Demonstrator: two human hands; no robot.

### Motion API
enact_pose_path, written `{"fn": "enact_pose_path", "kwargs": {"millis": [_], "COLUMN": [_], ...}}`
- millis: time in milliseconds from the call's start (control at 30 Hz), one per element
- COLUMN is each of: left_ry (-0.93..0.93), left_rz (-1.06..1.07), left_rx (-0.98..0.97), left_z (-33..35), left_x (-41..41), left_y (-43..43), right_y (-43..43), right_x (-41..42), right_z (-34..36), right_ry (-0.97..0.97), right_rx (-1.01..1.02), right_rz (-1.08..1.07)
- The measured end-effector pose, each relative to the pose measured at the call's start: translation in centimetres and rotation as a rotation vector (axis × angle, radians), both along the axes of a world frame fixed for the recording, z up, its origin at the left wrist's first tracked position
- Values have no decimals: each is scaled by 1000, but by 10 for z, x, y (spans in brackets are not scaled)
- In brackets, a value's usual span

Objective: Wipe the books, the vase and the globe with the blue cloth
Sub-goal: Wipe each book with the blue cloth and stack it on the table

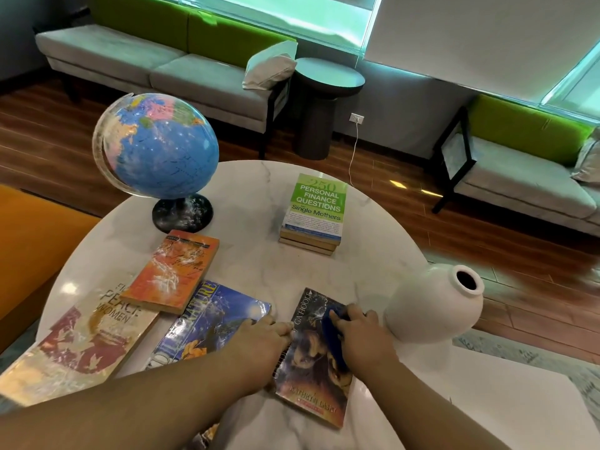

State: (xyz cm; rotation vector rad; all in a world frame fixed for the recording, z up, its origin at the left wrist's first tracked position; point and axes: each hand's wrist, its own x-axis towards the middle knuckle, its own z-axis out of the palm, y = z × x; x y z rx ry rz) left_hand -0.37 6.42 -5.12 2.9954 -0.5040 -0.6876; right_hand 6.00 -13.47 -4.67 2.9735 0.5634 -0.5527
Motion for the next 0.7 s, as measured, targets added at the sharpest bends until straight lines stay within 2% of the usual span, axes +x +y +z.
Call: {"fn": "enact_pose_path", "kwargs": {"millis": [200,333,467,633,700], "left_ry": [-16,-35,-33,-24,-25], "left_rz": [-2,-8,4,-3,-3], "left_rx": [-12,-13,-16,-3,-6], "left_z": [1,-1,0,1,1], "left_x": [0,-2,-1,-1,-1], "left_y": [0,2,1,0,1], "right_y": [0,-2,-1,5,0], "right_x": [8,5,17,12,20], "right_z": [4,4,7,4,7], "right_ry": [-65,-7,-43,4,-2], "right_rx": [-45,-7,-49,-20,-43], "right_rz": [-78,23,-63,79,58]}}
